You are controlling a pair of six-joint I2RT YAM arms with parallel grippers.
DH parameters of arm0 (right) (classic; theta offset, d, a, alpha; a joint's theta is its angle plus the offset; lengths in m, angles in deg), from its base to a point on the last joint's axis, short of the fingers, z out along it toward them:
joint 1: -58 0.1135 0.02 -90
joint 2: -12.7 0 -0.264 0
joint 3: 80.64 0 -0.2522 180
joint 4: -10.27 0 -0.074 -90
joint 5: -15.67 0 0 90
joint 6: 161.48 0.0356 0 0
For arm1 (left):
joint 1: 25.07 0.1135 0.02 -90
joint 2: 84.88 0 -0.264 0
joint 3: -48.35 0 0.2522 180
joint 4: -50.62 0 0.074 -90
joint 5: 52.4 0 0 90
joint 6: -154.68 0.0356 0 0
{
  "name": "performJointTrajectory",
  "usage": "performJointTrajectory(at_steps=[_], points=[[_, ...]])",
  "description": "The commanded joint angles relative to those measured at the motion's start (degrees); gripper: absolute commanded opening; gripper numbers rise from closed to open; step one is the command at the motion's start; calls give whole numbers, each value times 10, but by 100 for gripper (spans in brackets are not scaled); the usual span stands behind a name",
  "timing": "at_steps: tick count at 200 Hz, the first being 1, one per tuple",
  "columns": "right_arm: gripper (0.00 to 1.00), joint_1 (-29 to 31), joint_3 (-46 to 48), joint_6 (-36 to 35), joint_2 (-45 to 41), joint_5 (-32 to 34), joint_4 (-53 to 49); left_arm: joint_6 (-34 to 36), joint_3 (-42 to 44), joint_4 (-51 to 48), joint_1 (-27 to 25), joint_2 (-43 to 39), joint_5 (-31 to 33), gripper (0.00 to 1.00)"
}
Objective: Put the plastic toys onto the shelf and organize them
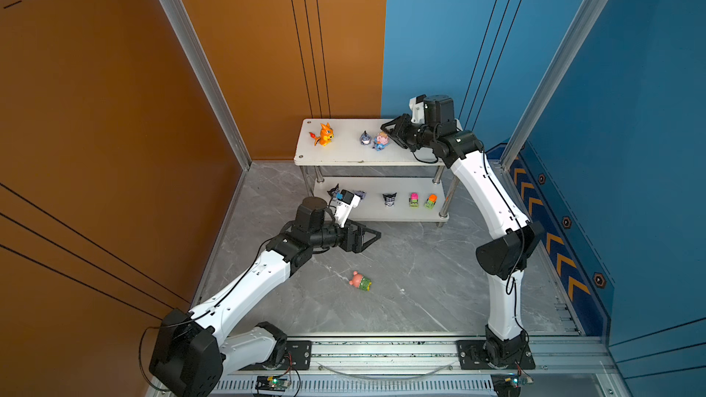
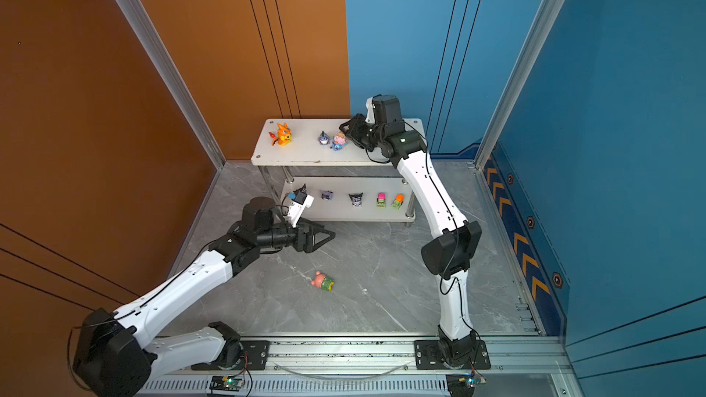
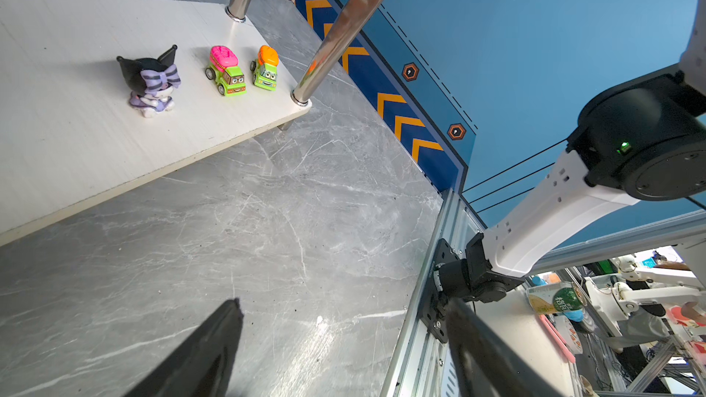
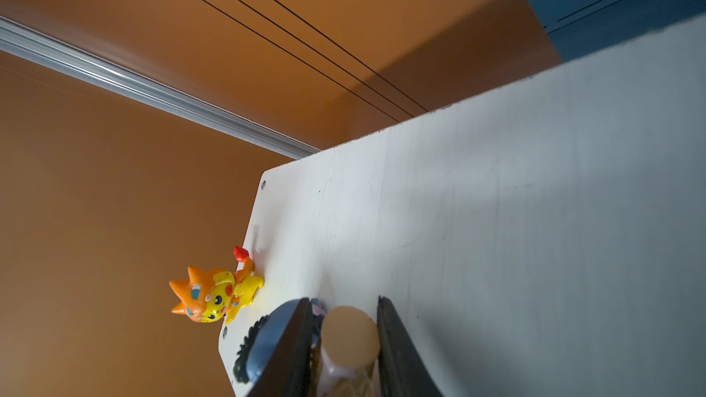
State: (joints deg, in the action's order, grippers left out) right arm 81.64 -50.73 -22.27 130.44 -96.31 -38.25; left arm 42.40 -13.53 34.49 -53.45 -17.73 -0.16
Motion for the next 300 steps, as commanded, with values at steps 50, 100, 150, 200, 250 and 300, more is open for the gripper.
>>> performJointTrajectory(at_steps=[50,100,150,200,250,300], points=[[19,-43,194,-36,-172,20,20,5,-8,26,-11,-6,-1,85],[18,-54,454,-52,-404,-26,46,3,-18,24,-22,0,1,85],[18,-31,755,40,-629,-27,54,-2,-22,19,-23,-14,18,85],[15,132,1054,205,-735,184,250,-24,-11,42,-25,-17,34,85],[16,236,1190,322,-726,380,388,-25,3,33,-26,-42,46,85],[17,291,1247,436,-731,504,383,-30,20,48,-26,-40,50,85]])
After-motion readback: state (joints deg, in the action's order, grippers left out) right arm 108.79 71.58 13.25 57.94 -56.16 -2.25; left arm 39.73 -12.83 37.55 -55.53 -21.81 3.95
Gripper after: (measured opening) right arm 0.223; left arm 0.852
